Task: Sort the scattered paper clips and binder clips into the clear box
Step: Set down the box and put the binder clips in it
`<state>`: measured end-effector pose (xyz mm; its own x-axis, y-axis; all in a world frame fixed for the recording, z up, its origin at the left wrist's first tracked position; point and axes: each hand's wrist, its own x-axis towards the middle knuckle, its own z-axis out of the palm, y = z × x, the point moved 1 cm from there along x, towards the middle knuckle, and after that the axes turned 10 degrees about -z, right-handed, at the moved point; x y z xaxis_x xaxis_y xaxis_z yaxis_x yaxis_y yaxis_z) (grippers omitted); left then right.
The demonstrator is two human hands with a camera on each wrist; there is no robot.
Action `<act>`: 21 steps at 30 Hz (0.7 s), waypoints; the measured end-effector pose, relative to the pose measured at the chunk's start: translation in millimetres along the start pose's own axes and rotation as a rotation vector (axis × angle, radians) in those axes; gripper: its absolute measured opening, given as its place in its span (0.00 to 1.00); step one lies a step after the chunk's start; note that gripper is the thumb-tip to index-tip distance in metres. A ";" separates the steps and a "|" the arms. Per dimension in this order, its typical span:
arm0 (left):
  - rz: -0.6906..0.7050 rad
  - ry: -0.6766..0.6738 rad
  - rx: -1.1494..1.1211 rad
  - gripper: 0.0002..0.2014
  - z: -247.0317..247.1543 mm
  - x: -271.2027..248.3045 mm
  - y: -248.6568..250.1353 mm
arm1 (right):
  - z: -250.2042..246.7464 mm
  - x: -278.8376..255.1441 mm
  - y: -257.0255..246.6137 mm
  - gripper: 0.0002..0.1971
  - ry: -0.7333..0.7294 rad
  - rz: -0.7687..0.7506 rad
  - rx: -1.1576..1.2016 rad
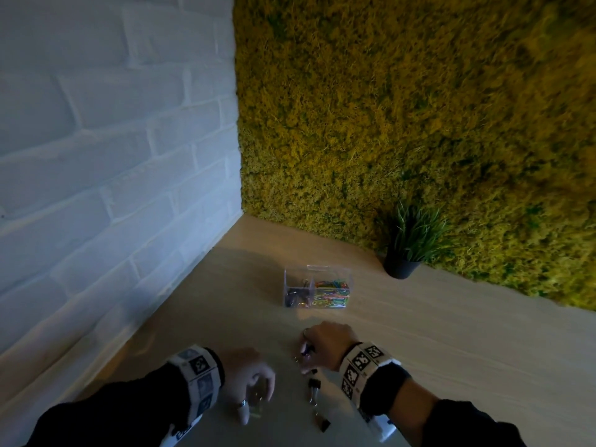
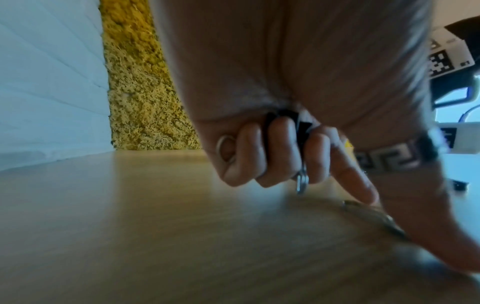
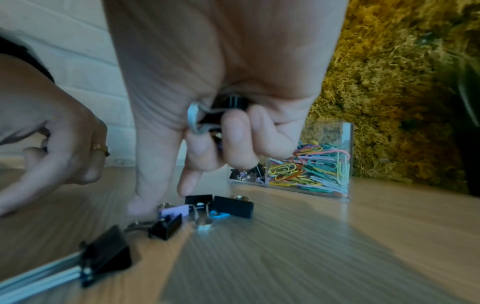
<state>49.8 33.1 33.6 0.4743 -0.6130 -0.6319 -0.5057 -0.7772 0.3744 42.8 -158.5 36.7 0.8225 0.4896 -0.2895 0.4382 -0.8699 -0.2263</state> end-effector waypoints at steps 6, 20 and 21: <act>0.000 0.098 -0.067 0.15 4.0 1.2 -2.9 | -1.1 3.2 -4.3 0.12 -0.046 0.021 -0.074; -0.074 0.002 -1.896 0.19 -27.6 25.4 6.0 | -12.8 -0.8 19.9 0.15 0.327 0.403 1.451; -0.046 0.008 -1.946 0.15 -35.1 26.1 9.1 | -16.3 -5.1 25.6 0.15 0.355 0.413 1.696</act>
<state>82.8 5.0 44.3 0.4672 -0.5873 -0.6609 0.8636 0.1429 0.4836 55.8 -184.3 47.5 0.9034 0.0415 -0.4269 -0.4261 0.1999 -0.8823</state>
